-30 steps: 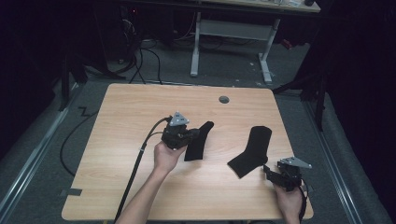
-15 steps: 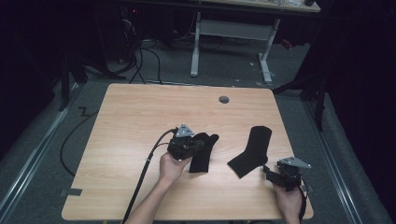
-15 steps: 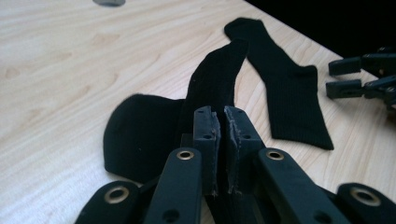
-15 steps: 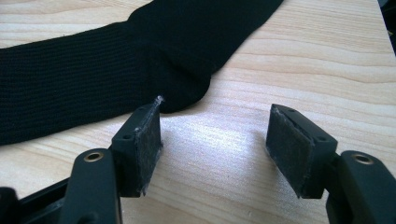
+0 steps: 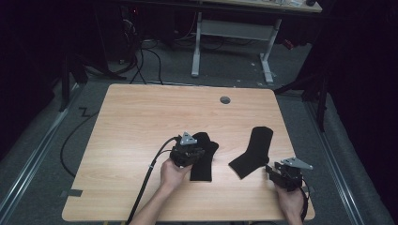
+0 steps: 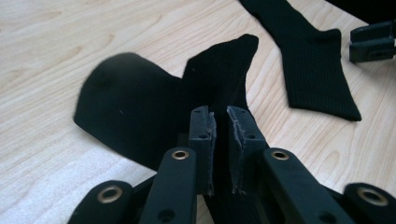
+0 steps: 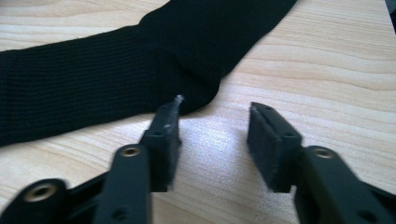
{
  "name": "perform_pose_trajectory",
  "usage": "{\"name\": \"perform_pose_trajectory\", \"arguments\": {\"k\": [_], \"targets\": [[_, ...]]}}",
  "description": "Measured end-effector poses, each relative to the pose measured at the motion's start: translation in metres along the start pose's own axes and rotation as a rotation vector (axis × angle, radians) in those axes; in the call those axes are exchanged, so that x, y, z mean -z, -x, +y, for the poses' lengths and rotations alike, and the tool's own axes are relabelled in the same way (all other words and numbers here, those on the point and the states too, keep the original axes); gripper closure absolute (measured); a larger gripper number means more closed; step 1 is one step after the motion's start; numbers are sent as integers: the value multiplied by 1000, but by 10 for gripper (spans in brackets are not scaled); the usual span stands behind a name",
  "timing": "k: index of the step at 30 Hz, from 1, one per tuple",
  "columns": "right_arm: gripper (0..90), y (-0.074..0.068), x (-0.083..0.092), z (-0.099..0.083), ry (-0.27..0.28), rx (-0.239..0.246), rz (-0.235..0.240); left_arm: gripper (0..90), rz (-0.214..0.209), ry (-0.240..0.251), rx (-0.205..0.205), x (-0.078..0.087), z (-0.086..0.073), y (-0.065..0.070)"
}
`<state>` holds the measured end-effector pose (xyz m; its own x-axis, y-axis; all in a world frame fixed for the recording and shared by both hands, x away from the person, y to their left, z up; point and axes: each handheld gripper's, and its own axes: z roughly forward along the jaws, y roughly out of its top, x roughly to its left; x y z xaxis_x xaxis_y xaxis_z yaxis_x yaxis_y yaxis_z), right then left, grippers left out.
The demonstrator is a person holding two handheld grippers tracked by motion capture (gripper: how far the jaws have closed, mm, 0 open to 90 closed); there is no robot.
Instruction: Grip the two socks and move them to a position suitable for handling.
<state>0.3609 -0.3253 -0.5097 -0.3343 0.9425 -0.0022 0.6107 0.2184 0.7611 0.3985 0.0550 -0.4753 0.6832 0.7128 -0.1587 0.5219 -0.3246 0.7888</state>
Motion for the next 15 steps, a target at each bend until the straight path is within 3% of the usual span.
{"name": "perform_pose_trajectory", "arguments": {"k": [1,7,15], "targets": [[650,3,0,0,4,-10,24,796,-2,-7,2,-2,-2,0],[781,0,5,4,20,15,37,762,1,-32,13,-6,-9,-2],[846,-18,11,19,56,83,82,733,0,-50,15,-9,-14,-2]]}}
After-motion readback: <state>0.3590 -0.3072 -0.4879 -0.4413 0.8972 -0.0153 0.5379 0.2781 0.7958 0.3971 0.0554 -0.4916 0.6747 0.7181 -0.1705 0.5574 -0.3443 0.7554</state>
